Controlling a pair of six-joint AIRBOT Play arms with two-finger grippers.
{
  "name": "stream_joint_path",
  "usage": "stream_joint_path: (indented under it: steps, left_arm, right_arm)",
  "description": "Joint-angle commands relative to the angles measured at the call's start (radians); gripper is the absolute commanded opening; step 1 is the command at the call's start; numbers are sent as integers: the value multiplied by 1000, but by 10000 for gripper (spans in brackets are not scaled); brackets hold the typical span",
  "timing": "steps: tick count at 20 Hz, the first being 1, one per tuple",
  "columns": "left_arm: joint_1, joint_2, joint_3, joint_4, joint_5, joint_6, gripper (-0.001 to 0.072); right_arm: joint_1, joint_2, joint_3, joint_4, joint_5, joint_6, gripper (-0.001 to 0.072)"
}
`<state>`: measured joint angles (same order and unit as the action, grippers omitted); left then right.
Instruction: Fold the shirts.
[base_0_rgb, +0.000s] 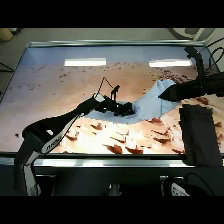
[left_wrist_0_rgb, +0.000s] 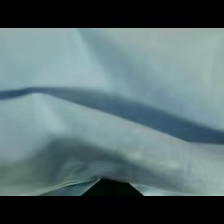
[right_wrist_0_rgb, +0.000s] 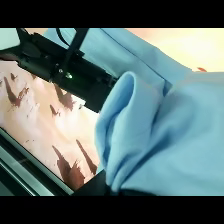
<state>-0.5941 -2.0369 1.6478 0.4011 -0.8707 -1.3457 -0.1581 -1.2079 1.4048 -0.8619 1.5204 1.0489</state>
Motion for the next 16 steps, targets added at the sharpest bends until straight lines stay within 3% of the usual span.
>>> stream_joint_path:
  steps: [1,3,5,11,16]
  left_arm:
    - [75,91,1,223,-64,-12,20]
    - [183,215,1,438,-122,-54,20]
    - [309,355,1,537,-154,-53,21]
    - [663,726,1,553,-220,-52,22]
    - [799,882,0,554,-311,-41,22]
  right_arm:
    - [1,12,1,-42,-60,25,18]
    - [47,-5,1,-50,-130,26,18]
    - [140,-47,1,-50,-183,32,18]
    - [440,-237,15,-20,-414,85,18]
    - [567,-395,24,209,-589,46,18]
